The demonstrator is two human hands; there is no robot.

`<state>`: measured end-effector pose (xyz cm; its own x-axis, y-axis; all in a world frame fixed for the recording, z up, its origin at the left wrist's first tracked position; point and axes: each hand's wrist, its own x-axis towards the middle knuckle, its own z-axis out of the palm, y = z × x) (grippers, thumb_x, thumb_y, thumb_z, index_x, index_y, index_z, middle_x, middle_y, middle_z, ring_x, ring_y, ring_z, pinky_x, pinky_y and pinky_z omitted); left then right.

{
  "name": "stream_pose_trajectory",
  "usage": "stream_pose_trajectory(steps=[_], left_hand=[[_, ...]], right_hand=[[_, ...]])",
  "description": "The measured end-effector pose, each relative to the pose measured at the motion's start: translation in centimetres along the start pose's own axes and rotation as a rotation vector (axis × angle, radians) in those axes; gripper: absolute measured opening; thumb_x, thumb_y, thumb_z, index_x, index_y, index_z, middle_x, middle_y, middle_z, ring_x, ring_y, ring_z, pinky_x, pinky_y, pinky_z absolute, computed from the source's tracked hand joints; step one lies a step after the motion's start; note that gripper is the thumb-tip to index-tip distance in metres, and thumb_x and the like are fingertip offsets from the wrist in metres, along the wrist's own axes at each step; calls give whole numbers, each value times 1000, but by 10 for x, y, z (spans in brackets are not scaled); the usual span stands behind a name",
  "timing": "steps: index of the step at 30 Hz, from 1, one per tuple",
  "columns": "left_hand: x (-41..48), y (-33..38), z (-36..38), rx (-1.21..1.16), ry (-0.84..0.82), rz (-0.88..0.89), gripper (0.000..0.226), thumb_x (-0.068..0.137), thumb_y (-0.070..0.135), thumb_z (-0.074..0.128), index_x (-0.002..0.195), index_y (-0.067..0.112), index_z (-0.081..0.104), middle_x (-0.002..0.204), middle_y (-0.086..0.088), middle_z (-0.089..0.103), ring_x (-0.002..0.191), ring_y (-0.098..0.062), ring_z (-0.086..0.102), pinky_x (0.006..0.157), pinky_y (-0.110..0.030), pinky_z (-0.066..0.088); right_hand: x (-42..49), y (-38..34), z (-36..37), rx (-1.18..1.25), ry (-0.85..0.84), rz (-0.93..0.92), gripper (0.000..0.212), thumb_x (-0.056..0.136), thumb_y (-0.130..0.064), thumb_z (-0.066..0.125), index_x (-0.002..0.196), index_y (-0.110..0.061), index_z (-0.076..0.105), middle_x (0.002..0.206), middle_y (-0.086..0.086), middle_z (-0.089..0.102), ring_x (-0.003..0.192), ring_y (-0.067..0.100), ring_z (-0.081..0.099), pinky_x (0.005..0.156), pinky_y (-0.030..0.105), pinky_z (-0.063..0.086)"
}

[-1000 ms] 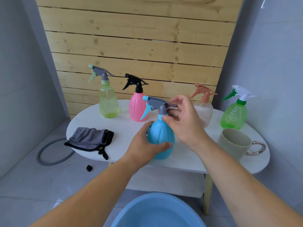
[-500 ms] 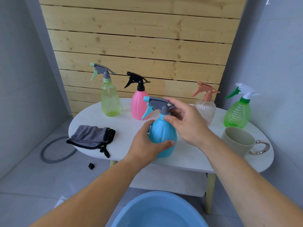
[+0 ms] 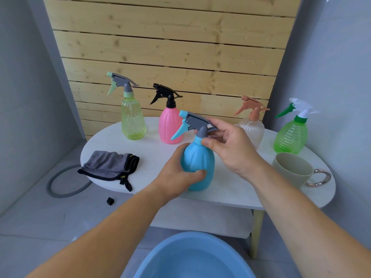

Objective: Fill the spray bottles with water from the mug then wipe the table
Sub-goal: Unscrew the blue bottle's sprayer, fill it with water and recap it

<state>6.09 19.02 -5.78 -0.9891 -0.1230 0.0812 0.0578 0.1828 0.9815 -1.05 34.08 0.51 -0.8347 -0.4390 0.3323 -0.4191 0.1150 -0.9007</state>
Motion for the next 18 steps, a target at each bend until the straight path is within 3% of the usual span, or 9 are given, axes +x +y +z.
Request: stream_pose_trajectory(steps=[4,7,9,12,14,16,18], left_hand=[[0,2,4,65,77,8,77,71,31,94,132,33,47,116,4,63,103,-5,63,75,-15,53],[-1,5,5,37,32,11,75,73,30,84,135,34,42,117,7,61,99,1,63,72,-9,53],[0,6,0,48,-5,2,73,70,29,77,136,34,44,118,4,63,107,-9,65,83,-21,58],[3,2,-4,209,99,12,84,63,41,96,131,29,47,109,2,58,102,-13,59,79,-28,53],[4,0,-1,191,56,-8,97,59,50,92,141,32,43,124,3,55,113,-13,57,92,-33,54],[4,1,-1,89,-36,-33,101,65,38,84,153,37,34,139,7,54,127,-14,57,106,-42,53],[5,2,-1,100,-28,4,90,68,28,90,145,34,43,131,7,60,122,-13,60,100,-40,57]], right_hand=[[-1,-1,6,-79,35,-57,37,84,-7,71,102,-39,65,95,-13,72,91,6,67,88,24,50],[-1,0,8,-81,45,-47,35,85,-6,71,95,-39,65,90,-17,70,85,0,65,85,19,49],[-1,2,5,-56,44,-24,32,85,-6,72,96,-35,67,94,-12,72,89,3,67,91,25,52],[0,4,-1,-7,36,12,29,85,-7,72,106,-27,70,101,-7,75,97,8,69,97,33,52],[-1,4,-4,31,19,36,28,86,-6,71,109,-23,71,104,-3,75,100,10,69,99,35,52],[-1,5,-5,67,9,55,26,86,-7,71,109,-20,71,104,0,76,102,15,69,100,38,51],[-1,6,-6,91,9,70,24,87,-6,70,107,-19,71,105,2,76,103,18,69,100,36,52]])
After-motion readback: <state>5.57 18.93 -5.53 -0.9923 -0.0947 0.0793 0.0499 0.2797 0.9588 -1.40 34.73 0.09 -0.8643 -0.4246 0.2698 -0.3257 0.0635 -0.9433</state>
